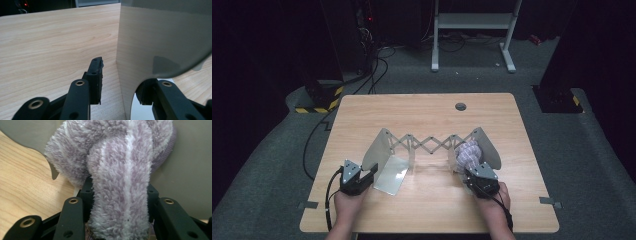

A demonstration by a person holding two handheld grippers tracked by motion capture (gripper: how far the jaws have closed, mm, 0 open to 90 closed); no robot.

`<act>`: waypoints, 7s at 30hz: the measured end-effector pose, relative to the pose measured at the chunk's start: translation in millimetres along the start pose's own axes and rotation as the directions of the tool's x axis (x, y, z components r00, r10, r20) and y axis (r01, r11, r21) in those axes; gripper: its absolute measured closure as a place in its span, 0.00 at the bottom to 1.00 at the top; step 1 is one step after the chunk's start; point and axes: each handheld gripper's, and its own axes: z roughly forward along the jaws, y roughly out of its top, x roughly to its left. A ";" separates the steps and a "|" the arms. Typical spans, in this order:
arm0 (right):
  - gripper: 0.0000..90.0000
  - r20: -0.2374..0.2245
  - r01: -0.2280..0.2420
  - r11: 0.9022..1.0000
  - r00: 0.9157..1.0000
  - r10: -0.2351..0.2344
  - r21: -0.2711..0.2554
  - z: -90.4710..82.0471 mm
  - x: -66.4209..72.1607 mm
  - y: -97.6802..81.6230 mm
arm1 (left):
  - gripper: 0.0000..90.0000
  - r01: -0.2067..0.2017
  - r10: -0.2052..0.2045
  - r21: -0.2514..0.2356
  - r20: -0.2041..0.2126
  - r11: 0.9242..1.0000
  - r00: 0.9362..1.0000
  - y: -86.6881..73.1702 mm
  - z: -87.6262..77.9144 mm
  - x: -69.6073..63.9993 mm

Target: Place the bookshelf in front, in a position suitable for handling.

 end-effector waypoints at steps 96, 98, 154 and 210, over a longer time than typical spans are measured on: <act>0.67 -0.093 0.103 0.993 0.991 -0.098 0.049 -2.6 39.5 13.8 | 0.76 -0.068 0.070 -0.043 0.040 0.997 0.997 2.7 0.9 -0.1; 0.67 -0.101 0.094 0.995 0.991 -0.091 0.033 -9.8 41.1 8.2 | 0.76 -0.070 0.072 -0.040 0.040 0.997 0.997 2.4 1.8 -0.3; 0.68 0.051 0.187 0.981 0.982 -0.184 -0.045 -23.7 39.5 71.8 | 0.75 -0.066 0.068 -0.033 0.046 0.997 0.997 0.6 3.2 2.3; 0.65 -0.020 0.022 0.993 1.000 -0.019 0.120 26.7 24.4 8.2 | 0.93 -0.055 0.056 -0.028 0.033 0.998 0.998 -1.6 1.7 3.8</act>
